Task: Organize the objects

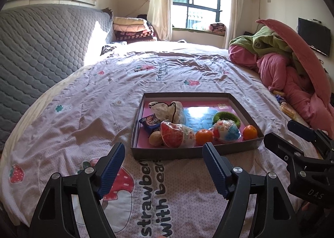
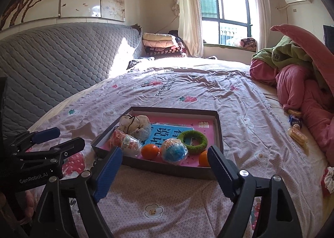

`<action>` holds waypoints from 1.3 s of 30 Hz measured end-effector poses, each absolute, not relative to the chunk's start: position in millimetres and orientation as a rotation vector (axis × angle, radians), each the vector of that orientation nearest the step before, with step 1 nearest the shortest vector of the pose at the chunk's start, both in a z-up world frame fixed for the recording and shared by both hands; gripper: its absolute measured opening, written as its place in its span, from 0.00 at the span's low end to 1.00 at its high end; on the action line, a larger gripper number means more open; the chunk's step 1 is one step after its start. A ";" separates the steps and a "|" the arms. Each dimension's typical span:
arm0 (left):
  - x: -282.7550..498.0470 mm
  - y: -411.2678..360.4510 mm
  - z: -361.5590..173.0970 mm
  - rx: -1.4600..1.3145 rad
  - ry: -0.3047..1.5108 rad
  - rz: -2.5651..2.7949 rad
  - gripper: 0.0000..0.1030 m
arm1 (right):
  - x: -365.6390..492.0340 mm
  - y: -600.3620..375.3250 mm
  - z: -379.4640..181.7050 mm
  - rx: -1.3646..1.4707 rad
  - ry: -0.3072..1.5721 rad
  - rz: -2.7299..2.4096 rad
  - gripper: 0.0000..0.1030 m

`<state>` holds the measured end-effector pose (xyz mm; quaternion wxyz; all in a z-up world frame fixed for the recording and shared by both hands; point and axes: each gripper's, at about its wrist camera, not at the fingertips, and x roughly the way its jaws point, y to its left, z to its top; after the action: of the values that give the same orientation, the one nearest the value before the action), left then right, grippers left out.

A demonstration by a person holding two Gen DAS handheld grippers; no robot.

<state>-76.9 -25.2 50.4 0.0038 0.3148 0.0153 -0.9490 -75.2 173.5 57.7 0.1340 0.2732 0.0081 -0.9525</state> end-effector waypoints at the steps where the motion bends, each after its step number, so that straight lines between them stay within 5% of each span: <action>1: -75.7 -23.7 47.0 0.990 0.039 -2.966 0.76 | -74.1 173.4 56.1 0.797 0.023 -2.762 0.81; 39: -71.5 -15.0 -31.6 1.093 -0.033 -2.899 0.76 | -57.6 181.9 -32.6 1.009 -0.031 -2.818 0.85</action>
<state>-71.5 -15.0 -31.6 0.0217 0.3527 -0.0108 -0.9354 -57.6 181.9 -32.6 0.0741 0.3360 -0.0105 -0.9389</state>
